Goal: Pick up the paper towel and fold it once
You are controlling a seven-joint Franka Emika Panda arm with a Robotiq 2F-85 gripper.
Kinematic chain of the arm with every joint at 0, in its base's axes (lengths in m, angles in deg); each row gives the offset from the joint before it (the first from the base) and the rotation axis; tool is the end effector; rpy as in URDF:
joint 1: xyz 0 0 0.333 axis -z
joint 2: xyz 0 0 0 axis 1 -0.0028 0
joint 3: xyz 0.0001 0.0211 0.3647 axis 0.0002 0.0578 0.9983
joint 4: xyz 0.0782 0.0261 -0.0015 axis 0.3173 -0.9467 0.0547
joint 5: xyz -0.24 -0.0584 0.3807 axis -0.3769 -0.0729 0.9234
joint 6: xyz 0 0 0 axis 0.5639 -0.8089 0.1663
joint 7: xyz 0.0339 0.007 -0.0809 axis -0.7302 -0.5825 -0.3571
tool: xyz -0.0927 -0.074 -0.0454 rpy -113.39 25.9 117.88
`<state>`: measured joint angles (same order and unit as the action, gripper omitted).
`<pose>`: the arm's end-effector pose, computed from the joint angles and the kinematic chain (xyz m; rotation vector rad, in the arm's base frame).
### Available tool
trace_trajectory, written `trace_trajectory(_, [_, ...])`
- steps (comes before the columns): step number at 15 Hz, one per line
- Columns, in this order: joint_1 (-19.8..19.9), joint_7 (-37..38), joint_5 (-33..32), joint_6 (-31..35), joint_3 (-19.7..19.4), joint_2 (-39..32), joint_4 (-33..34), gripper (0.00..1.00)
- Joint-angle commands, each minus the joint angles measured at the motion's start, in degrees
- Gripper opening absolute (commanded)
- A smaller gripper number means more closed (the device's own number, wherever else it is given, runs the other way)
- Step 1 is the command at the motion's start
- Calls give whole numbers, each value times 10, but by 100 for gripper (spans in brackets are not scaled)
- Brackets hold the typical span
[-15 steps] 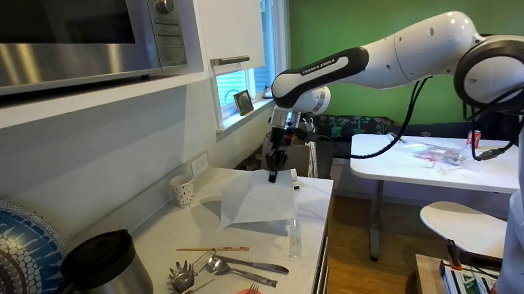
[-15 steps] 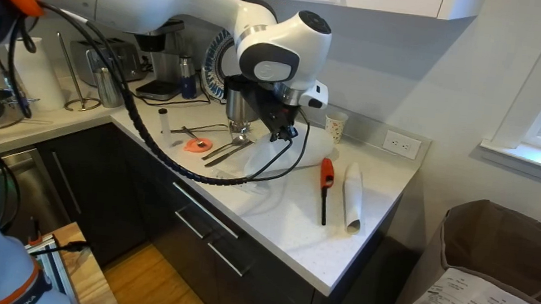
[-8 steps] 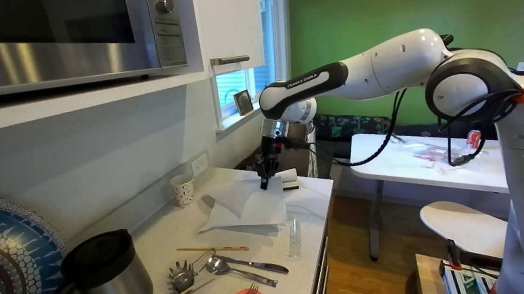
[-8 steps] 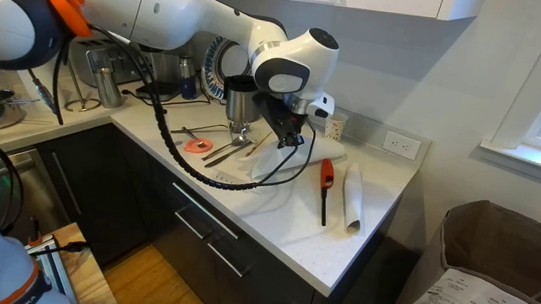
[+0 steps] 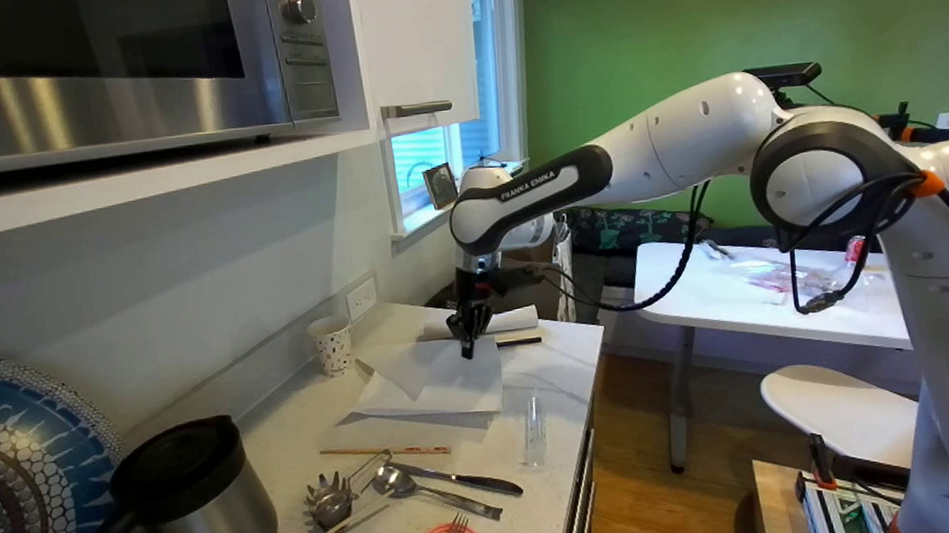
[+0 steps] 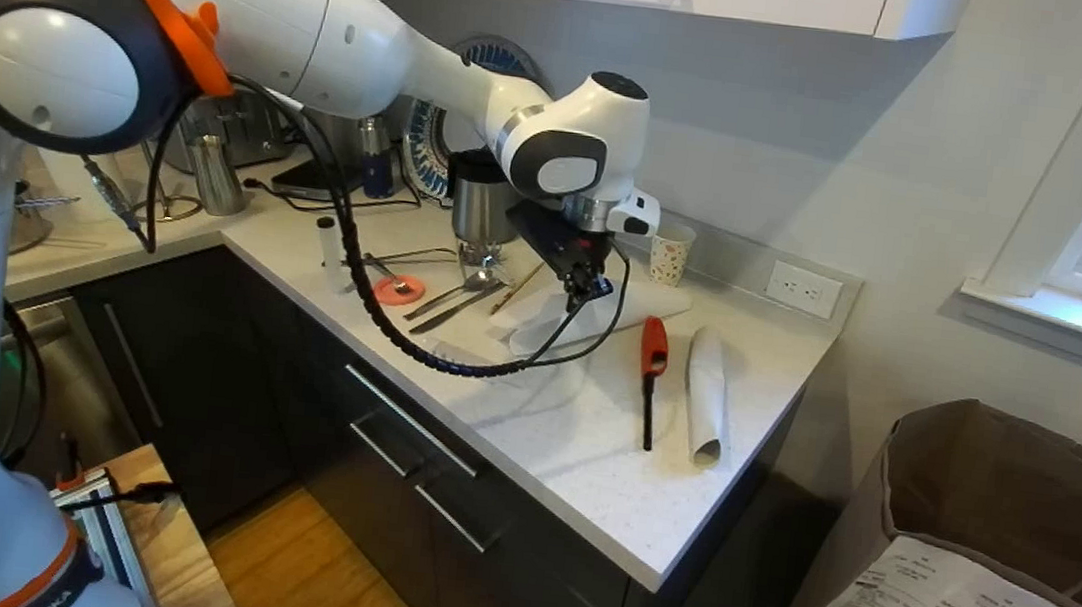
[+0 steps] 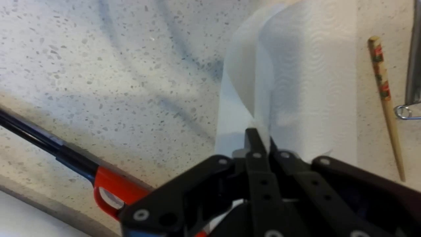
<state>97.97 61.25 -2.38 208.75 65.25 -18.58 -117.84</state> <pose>0.7284 -0.1580 0.3982 -2.9513 0.2492 -0.1472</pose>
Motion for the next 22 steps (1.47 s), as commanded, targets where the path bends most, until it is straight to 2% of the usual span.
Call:
trace_trajectory(1, [-3,57,-48,14,-2,-25,17,0])
trace_trajectory(9, [-6,111,-111,12,-4,-67,38,0])
trace_trajectory(15, [-2,110,-88,4,15,-80,61,0])
trace_trajectory(22, [-6,125,-91,9,22,-88,89,0])
